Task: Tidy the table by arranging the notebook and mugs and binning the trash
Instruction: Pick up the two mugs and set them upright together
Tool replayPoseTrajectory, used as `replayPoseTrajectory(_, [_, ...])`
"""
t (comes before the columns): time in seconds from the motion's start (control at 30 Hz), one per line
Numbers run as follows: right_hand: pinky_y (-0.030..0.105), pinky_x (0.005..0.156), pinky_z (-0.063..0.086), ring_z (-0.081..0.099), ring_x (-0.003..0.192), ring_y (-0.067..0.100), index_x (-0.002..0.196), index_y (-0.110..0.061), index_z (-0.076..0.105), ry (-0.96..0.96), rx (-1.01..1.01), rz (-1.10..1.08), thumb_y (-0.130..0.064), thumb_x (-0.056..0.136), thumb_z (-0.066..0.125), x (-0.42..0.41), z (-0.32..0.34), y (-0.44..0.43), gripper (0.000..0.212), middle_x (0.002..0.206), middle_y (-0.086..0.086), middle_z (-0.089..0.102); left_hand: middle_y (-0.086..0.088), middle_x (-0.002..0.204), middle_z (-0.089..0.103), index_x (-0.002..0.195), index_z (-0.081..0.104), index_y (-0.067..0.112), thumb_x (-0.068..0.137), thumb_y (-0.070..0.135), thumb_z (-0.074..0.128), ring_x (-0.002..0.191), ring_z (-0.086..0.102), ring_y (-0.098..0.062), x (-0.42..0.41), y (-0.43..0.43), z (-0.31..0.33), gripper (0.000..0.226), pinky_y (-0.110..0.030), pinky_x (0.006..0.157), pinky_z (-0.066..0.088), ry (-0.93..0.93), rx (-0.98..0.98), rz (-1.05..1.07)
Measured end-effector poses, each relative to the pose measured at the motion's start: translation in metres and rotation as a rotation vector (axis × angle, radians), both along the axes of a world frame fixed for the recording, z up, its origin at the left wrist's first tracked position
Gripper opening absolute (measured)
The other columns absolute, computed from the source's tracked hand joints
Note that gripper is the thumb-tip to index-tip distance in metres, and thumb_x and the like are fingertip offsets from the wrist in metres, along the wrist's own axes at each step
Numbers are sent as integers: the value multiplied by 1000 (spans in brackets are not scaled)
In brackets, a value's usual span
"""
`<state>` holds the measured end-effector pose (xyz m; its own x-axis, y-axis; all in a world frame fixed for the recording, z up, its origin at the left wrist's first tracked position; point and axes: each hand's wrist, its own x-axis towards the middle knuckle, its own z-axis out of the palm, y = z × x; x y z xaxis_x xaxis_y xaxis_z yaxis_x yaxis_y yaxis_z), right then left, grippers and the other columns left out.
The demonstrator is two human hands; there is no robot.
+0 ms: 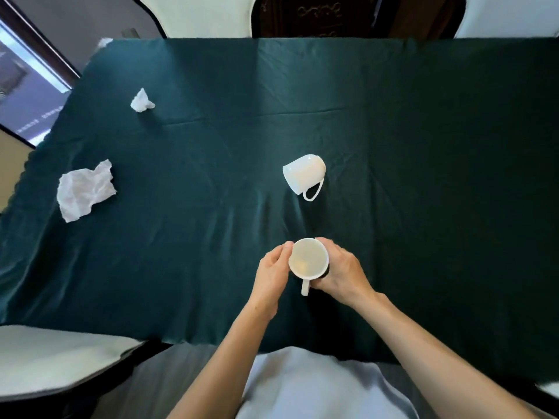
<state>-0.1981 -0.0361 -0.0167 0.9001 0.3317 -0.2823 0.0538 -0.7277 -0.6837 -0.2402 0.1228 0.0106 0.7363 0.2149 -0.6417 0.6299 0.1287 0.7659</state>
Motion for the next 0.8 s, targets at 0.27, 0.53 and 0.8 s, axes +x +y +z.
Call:
replayPoseTrajectory(0.27, [36,86,57,69,105,23,129,-23,58,61,46,-1,-34,63,91,-37,-7,61,75,120,-4,71,27,88,79,79,79,52,108,47,49,83,72,7,-35,62,-15,42,-24,77,49,-7,33,23])
replayPoseTrajectory(0.53, [42,95,55,65,117,28,142,-19,51,110,51,29,-25,68,91,-44,-7,77,84,132,2,67,26,91,80,85,80,47,108,47,49,92,75,-8,-39,89,-17,39,-28,75,47,61,34,23])
replayPoseTrajectory(0.8, [31,110,42,46,142,22,164,-36,17,375,-54,101,-15,64,81,-27,-15,67,121,156,1,45,3,100,81,99,77,21,106,50,52,99,71,-24,-21,101,-24,39,-32,79,49,140,44,-14])
